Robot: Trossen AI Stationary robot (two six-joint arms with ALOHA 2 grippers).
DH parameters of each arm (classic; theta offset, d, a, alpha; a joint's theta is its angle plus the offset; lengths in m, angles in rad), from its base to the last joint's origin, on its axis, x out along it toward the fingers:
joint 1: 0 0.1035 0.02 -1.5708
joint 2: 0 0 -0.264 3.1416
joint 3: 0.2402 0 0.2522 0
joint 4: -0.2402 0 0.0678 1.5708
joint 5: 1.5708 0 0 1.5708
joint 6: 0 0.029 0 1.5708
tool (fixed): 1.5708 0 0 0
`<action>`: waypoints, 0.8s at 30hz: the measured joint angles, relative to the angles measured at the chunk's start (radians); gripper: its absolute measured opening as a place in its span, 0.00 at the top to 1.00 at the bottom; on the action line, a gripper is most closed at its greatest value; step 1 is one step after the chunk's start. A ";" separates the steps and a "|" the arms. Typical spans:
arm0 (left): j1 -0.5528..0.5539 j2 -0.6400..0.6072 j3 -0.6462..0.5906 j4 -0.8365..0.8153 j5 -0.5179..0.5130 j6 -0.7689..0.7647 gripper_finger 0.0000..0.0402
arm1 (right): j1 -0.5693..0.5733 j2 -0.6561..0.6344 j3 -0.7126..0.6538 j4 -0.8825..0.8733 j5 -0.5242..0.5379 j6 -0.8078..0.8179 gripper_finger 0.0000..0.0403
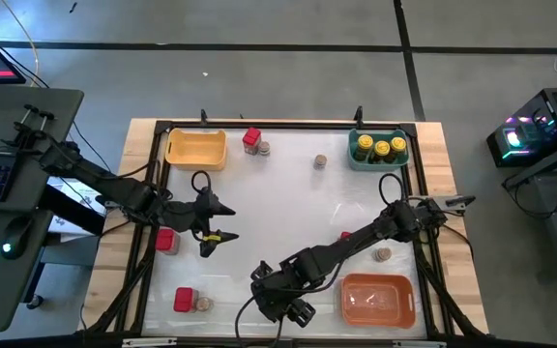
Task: Sort spices by type
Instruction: Put the yellow seasoning bottle into the green bin
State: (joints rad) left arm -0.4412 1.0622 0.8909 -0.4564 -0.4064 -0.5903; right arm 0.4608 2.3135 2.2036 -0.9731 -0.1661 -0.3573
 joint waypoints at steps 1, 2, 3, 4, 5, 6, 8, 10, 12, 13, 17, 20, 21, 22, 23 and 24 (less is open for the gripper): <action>0.000 0.000 0.000 0.000 0.000 0.000 0.18 | -0.001 0.000 0.000 0.001 -0.001 0.000 0.29; 0.000 0.000 0.000 -0.001 0.000 0.000 0.18 | -0.002 0.000 0.002 -0.002 -0.002 -0.003 0.29; 0.000 0.000 0.000 -0.002 0.000 0.000 0.18 | -0.002 0.000 0.009 -0.007 -0.002 -0.011 0.29; 0.000 0.000 0.000 -0.002 0.000 0.000 0.18 | -0.002 0.000 0.016 -0.009 -0.002 -0.019 0.29; 0.000 0.000 0.000 -0.002 0.000 0.000 0.18 | -0.002 0.000 0.023 -0.009 -0.003 -0.025 0.30; 0.000 0.000 0.000 -0.002 0.000 0.000 0.18 | -0.001 0.000 0.027 -0.004 -0.003 -0.026 0.30; 0.000 0.000 0.000 -0.003 -0.001 0.000 0.18 | 0.004 0.000 0.029 0.005 -0.004 -0.026 0.30; 0.000 0.000 0.000 -0.003 -0.001 0.001 0.18 | 0.011 0.000 0.029 -0.010 -0.023 -0.026 0.31; 0.000 0.000 0.000 -0.004 -0.001 0.000 0.18 | 0.016 0.000 0.028 -0.022 -0.053 -0.026 0.32; 0.000 0.000 0.000 -0.006 -0.001 0.000 0.18 | 0.019 0.000 0.028 -0.023 -0.063 -0.026 0.33; 0.000 0.000 0.000 -0.019 -0.001 0.000 0.18 | 0.027 0.000 0.026 -0.015 -0.045 -0.019 0.34; 0.000 0.000 0.000 -0.019 -0.001 0.000 0.18 | 0.023 0.000 0.026 -0.005 0.005 -0.017 0.34; 0.000 0.000 0.000 -0.019 -0.001 0.000 0.18 | 0.020 0.000 0.026 -0.005 0.018 -0.017 0.34; 0.000 0.000 0.000 -0.019 -0.001 0.000 0.18 | 0.017 0.000 0.026 -0.004 0.026 -0.015 0.34; 0.000 0.000 0.000 -0.019 -0.001 0.000 0.18 | 0.015 0.000 0.025 -0.004 0.030 -0.012 0.34; 0.000 0.000 0.000 -0.019 -0.001 0.000 0.18 | 0.013 0.000 0.025 -0.003 0.030 -0.007 0.34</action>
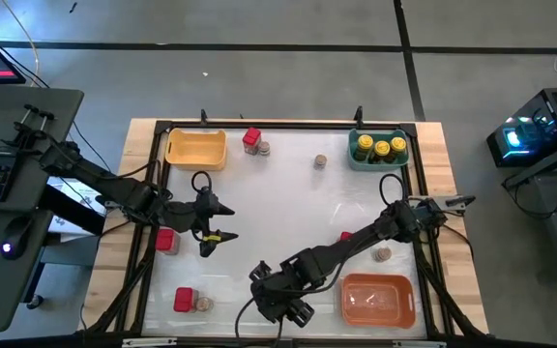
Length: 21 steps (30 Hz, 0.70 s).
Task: Sort spices by type
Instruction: Put the yellow seasoning bottle into the green bin
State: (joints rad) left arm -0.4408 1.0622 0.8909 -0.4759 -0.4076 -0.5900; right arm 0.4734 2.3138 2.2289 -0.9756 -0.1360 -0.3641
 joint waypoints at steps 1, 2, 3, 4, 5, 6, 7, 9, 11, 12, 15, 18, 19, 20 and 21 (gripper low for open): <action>0.000 0.000 0.000 0.000 0.000 0.000 0.18 | -0.003 0.000 0.000 0.002 0.000 0.000 0.34; 0.000 0.000 0.000 0.000 0.000 0.000 0.18 | -0.004 0.000 0.000 0.002 0.000 0.000 0.34; 0.000 0.000 0.000 0.000 0.000 0.000 0.18 | -0.004 0.000 0.000 0.002 0.000 0.000 0.34; 0.000 0.000 0.000 0.000 0.000 0.000 0.18 | -0.003 0.000 0.000 0.006 0.000 0.000 0.34; 0.000 0.000 0.000 0.000 0.000 0.000 0.18 | -0.003 0.000 0.000 0.012 0.000 0.000 0.34; 0.000 0.000 0.000 0.000 0.000 0.000 0.18 | -0.003 0.000 0.000 0.016 -0.002 0.001 0.34; 0.000 0.000 0.000 0.000 0.000 0.000 0.18 | -0.002 0.003 0.000 0.018 -0.009 0.011 0.34; 0.000 0.000 0.000 0.000 0.000 0.000 0.18 | -0.002 0.009 0.000 0.016 -0.031 0.053 0.34; 0.000 0.000 0.000 -0.002 0.000 0.000 0.18 | -0.004 0.023 0.000 0.020 -0.050 0.072 0.34; 0.000 0.000 0.000 -0.003 0.000 0.000 0.18 | -0.004 0.025 -0.001 0.019 -0.048 0.070 0.34; 0.000 0.000 0.000 -0.010 0.000 0.000 0.18 | -0.007 0.036 -0.001 0.045 -0.032 0.072 0.34; 0.000 0.000 0.000 -0.012 0.000 0.000 0.18 | -0.009 0.047 -0.001 0.041 -0.033 0.075 0.34; 0.000 0.000 0.000 -0.016 0.001 0.000 0.18 | -0.009 0.050 -0.001 0.034 -0.033 0.071 0.34; 0.000 0.000 0.000 -0.020 0.002 0.000 0.18 | -0.009 0.053 -0.002 0.030 -0.033 0.070 0.34; 0.000 0.000 0.000 -0.021 0.003 0.000 0.18 | -0.009 0.056 -0.003 0.032 -0.034 0.071 0.34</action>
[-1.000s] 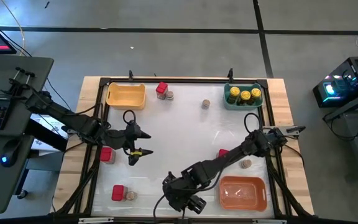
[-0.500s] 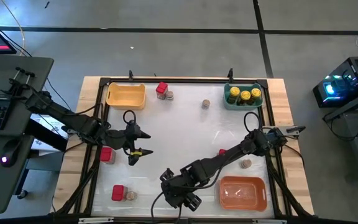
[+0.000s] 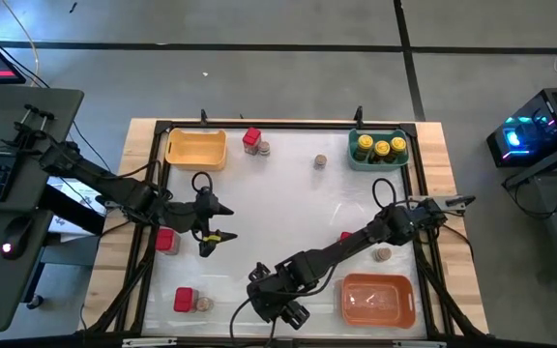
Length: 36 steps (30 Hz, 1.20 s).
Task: Sort spices by type
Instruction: Put the yellow seasoning bottle into the green bin
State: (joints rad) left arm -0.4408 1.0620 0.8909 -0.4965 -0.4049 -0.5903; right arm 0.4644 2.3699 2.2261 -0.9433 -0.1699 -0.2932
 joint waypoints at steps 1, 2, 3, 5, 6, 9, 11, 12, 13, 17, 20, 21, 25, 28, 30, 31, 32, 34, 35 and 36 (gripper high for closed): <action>0.000 0.000 0.000 -0.002 0.000 0.000 0.18 | 0.000 0.000 0.000 0.000 0.001 0.000 0.34; 0.000 0.000 0.000 -0.007 0.000 0.000 0.18 | 0.000 0.000 0.000 -0.003 0.000 0.000 0.34; 0.000 0.000 0.000 -0.008 0.000 0.000 0.18 | 0.000 0.003 0.000 -0.004 -0.005 0.000 0.34; 0.000 0.000 0.000 -0.008 0.001 0.002 0.18 | 0.000 0.012 0.000 -0.001 -0.011 0.000 0.34; 0.000 0.000 0.000 -0.008 0.001 0.008 0.18 | 0.000 0.016 0.000 -0.006 -0.011 0.000 0.34; 0.000 0.000 0.000 -0.010 0.001 0.009 0.18 | -0.005 0.026 0.000 0.005 -0.011 0.007 0.34; 0.000 0.000 0.000 -0.013 0.001 0.011 0.18 | -0.007 0.026 0.000 0.004 -0.014 0.030 0.34; 0.000 0.000 0.000 -0.014 0.001 0.011 0.18 | -0.010 0.026 0.000 0.005 -0.016 0.035 0.34; 0.000 0.000 0.000 -0.015 0.001 0.013 0.18 | -0.012 0.031 0.000 0.006 -0.018 0.042 0.34; 0.000 0.000 0.000 -0.016 0.001 0.018 0.18 | -0.020 0.044 0.000 0.012 -0.029 0.058 0.34; 0.000 0.000 0.000 -0.016 0.001 0.018 0.18 | -0.021 0.050 0.000 0.018 -0.046 0.058 0.34; 0.000 0.000 0.000 -0.016 0.001 0.018 0.18 | -0.021 0.051 0.000 0.023 -0.046 0.059 0.34; 0.000 0.000 0.000 -0.021 0.001 0.018 0.18 | -0.021 0.054 0.000 0.024 -0.060 0.059 0.36; 0.000 0.000 0.000 -0.025 0.000 0.019 0.18 | -0.024 0.054 0.000 0.028 -0.060 0.065 0.40; 0.000 0.000 0.000 -0.024 0.000 0.027 0.18 | -0.027 0.054 0.000 0.028 -0.063 0.083 0.44; 0.000 0.000 0.000 -0.023 0.000 0.034 0.18 | -0.028 0.054 0.000 0.029 -0.066 0.088 0.46; 0.000 -0.001 0.000 -0.023 0.000 0.038 0.18 | -0.028 0.054 0.000 0.029 -0.067 0.091 0.46; 0.003 -0.006 0.000 -0.022 -0.001 0.045 0.18 | -0.031 0.052 0.000 0.029 -0.068 0.092 0.46; 0.006 -0.010 0.000 -0.023 0.000 0.045 0.18 | -0.032 0.050 0.000 0.029 -0.067 0.097 0.46; 0.010 -0.015 0.000 -0.023 0.000 0.050 0.18 | -0.034 0.047 0.000 0.026 -0.066 0.109 0.46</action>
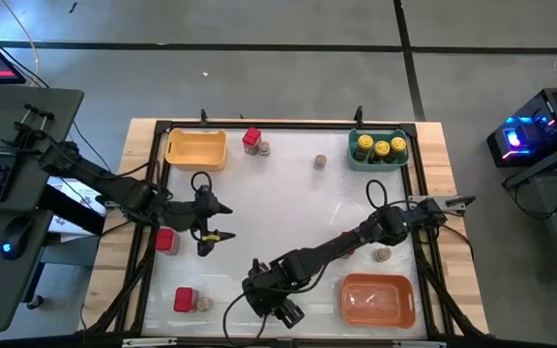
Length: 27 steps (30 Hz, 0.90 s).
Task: Sort spices by type
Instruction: Put the yellow seasoning bottle into the green bin
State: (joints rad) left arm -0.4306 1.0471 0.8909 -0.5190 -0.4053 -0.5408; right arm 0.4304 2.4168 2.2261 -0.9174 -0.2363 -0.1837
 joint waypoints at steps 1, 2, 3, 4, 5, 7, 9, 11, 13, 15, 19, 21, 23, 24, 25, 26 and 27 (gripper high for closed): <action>0.003 -0.008 0.000 0.000 0.000 0.007 0.18 | -0.004 -0.006 0.000 -0.008 0.000 0.013 0.46; 0.007 -0.019 0.000 0.000 0.000 0.020 0.18 | -0.009 -0.014 0.000 -0.020 0.000 0.028 0.46; 0.011 -0.031 0.000 0.000 -0.001 0.033 0.18 | -0.017 -0.028 0.000 -0.032 0.000 0.034 0.46; 0.018 -0.048 0.000 0.001 -0.002 0.050 0.18 | -0.026 -0.045 0.000 -0.052 0.008 0.047 0.46; 0.027 -0.065 0.000 0.001 -0.002 0.066 0.18 | -0.036 -0.066 0.000 -0.082 0.022 0.052 0.46; 0.049 -0.103 0.000 0.013 -0.014 0.104 0.18 | -0.059 -0.114 0.000 -0.149 0.059 0.053 0.46; 0.075 -0.143 0.000 0.033 -0.032 0.143 0.18 | -0.091 -0.162 0.000 -0.228 0.125 0.060 0.46; 0.107 -0.181 0.000 0.067 -0.041 0.188 0.18 | -0.135 -0.208 0.000 -0.294 0.188 0.086 0.46; 0.136 -0.213 0.000 0.095 -0.047 0.224 0.18 | -0.193 -0.250 0.000 -0.368 0.236 0.107 0.46; 0.166 -0.239 0.000 0.116 -0.048 0.251 0.18 | -0.254 -0.287 0.000 -0.447 0.286 0.129 0.46; 0.209 -0.262 0.001 0.129 -0.038 0.281 0.18 | -0.387 -0.345 -0.008 -0.582 0.347 0.146 0.46; 0.225 -0.262 0.001 0.128 -0.012 0.282 0.18 | -0.454 -0.401 -0.069 -0.601 0.356 0.140 0.46; 0.236 -0.260 0.001 0.128 0.012 0.282 0.18 | -0.518 -0.486 -0.187 -0.574 0.357 0.140 0.46; 0.239 -0.256 0.001 0.127 0.015 0.281 0.18 | -0.551 -0.541 -0.266 -0.544 0.357 0.147 0.46; 0.242 -0.253 0.001 0.127 0.019 0.274 0.18 | -0.581 -0.602 -0.354 -0.500 0.357 0.159 0.46; 0.242 -0.250 0.001 0.123 0.020 0.268 0.18 | -0.613 -0.666 -0.444 -0.454 0.362 0.174 0.46; 0.242 -0.245 0.001 0.121 0.019 0.262 0.18 | -0.643 -0.734 -0.534 -0.412 0.376 0.193 0.46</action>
State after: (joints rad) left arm -0.1890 0.8016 0.8917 -0.3976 -0.3860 -0.2790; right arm -0.2129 1.6825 1.6921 -1.3298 0.1393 0.0098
